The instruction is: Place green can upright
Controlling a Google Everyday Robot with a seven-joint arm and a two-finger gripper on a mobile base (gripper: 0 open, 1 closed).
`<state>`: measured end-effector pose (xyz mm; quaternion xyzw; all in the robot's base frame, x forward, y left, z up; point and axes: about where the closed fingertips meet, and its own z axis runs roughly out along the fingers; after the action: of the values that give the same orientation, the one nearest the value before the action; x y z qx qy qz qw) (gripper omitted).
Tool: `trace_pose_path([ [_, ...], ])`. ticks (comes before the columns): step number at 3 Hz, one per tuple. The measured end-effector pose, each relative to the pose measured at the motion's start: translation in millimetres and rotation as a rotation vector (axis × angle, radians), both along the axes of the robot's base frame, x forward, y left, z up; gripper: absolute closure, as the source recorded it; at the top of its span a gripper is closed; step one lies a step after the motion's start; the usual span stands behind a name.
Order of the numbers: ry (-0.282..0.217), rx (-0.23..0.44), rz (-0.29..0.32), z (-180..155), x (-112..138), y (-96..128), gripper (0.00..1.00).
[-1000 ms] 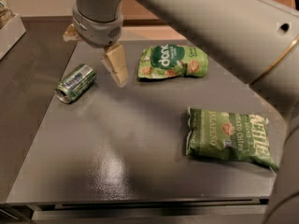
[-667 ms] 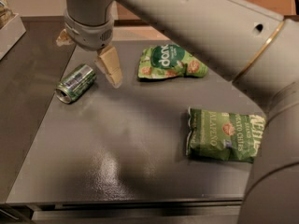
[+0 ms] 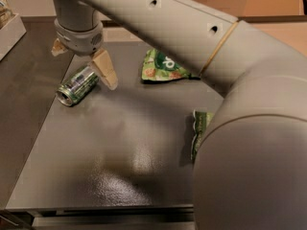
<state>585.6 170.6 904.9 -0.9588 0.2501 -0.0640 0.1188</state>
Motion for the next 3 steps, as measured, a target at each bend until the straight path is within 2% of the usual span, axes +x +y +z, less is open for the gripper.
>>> trace_pose_path([
  [1, 0.0, 0.0, 0.0, 0, 0, 0, 0.0],
  [3, 0.072, -0.037, 0.016, -9, 14, 12, 0.0],
])
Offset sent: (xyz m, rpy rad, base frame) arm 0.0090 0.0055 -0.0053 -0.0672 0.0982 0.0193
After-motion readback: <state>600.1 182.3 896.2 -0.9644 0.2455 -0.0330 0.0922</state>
